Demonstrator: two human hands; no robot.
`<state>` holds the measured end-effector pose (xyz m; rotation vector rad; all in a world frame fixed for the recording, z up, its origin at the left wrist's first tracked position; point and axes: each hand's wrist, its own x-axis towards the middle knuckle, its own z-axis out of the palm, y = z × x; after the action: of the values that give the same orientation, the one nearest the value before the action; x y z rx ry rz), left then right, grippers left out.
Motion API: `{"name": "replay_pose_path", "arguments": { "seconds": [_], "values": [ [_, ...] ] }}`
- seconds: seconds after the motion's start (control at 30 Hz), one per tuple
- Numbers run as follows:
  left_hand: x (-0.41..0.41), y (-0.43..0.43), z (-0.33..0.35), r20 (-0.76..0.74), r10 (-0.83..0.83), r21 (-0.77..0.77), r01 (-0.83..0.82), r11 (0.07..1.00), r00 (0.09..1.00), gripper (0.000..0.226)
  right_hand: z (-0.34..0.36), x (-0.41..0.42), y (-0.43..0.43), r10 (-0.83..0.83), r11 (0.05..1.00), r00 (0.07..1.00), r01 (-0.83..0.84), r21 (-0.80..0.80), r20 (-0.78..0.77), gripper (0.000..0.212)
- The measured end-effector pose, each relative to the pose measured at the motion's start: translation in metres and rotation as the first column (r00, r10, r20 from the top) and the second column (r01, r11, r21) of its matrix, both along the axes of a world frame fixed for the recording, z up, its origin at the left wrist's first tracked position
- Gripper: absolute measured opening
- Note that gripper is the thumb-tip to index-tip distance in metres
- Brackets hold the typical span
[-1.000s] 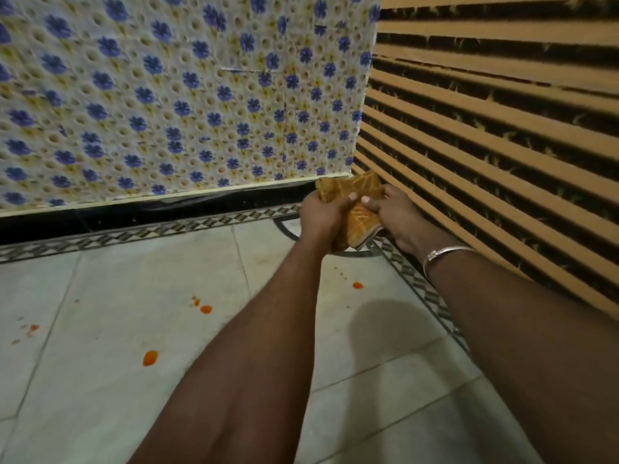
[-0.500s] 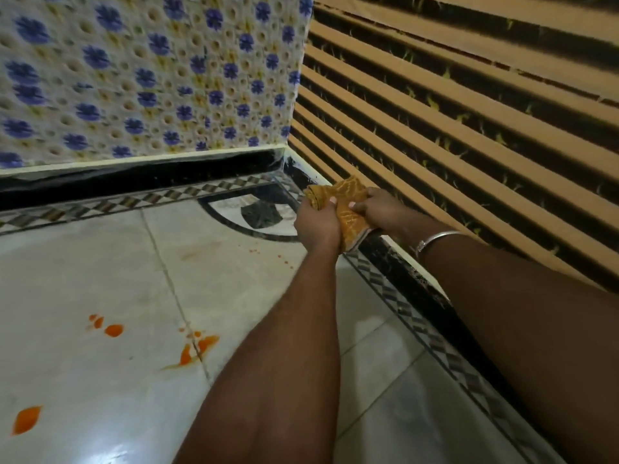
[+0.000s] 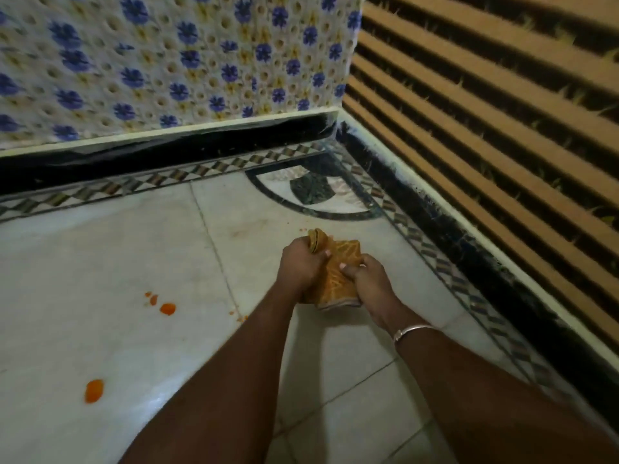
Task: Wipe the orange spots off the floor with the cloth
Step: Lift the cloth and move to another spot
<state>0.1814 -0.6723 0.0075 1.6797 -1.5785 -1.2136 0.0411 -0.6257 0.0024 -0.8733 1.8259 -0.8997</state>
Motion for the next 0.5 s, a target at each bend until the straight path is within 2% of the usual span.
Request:
{"name": "replay_pose_path", "arguments": {
  "seconds": [0.1, 0.3, 0.4, 0.5],
  "values": [
    [0.030, 0.010, -0.017, 0.111, -0.032, 0.060, 0.026, 0.998, 0.993, 0.033, -0.032, 0.021, 0.012, 0.076, 0.997, 0.997, -0.076, 0.012, -0.007, 0.031],
    [0.050, 0.028, -0.024, 0.215, -0.025, 0.083, 0.007, 0.997, 0.976, 0.033, -0.052, 0.040, 0.026, 0.092, 0.996, 0.995, -0.092, 0.002, 0.026, 0.020],
    [0.050, 0.030, -0.022, 0.234, -0.017, 0.071, 0.000, 0.997, 0.972, 0.038, -0.054, 0.043, 0.026, 0.088, 0.996, 0.996, -0.088, -0.016, 0.014, 0.021],
    [0.043, 0.027, -0.017, 0.213, -0.022, 0.047, 0.012, 0.999, 0.977, 0.035, -0.049, 0.037, 0.025, 0.072, 0.996, 0.997, -0.072, -0.061, -0.012, 0.019]
  ]
}}
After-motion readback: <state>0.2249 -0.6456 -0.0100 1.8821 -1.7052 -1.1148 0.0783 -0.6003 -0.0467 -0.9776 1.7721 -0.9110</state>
